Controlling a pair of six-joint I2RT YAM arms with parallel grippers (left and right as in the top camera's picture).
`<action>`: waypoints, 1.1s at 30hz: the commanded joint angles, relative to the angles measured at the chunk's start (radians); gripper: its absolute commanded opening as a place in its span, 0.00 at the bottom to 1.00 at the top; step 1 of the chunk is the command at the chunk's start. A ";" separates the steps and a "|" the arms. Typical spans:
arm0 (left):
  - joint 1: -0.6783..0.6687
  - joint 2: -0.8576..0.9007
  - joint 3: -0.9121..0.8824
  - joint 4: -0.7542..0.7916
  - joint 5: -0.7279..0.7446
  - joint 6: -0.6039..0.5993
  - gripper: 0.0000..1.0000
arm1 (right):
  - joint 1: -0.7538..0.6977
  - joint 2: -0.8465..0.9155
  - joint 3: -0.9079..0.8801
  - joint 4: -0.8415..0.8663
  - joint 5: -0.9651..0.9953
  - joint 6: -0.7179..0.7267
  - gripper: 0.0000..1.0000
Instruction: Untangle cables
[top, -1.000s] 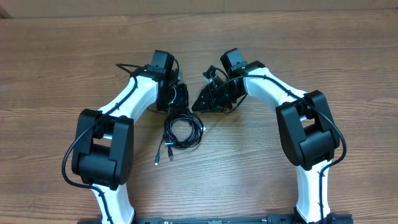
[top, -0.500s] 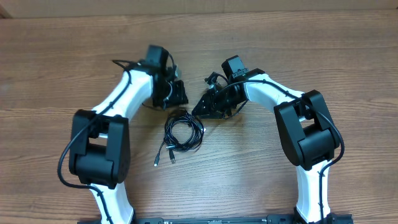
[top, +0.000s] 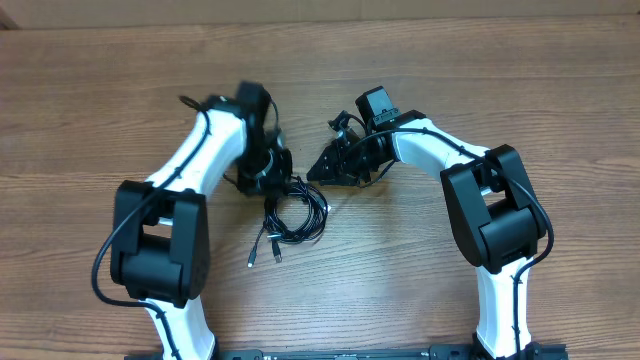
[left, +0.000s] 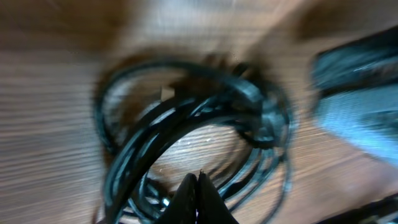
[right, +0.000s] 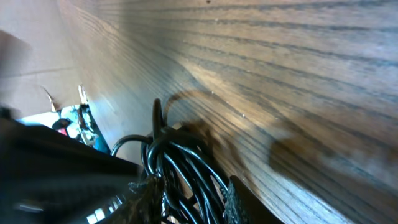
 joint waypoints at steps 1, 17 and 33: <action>-0.011 -0.017 -0.079 0.056 -0.019 -0.005 0.04 | 0.003 -0.013 -0.005 0.006 0.014 0.041 0.32; -0.011 -0.017 -0.175 0.263 -0.134 0.016 0.04 | 0.039 -0.013 -0.005 0.013 0.056 0.037 0.32; -0.011 -0.017 -0.175 0.264 -0.134 0.016 0.04 | 0.102 -0.013 -0.006 -0.029 0.367 0.033 0.20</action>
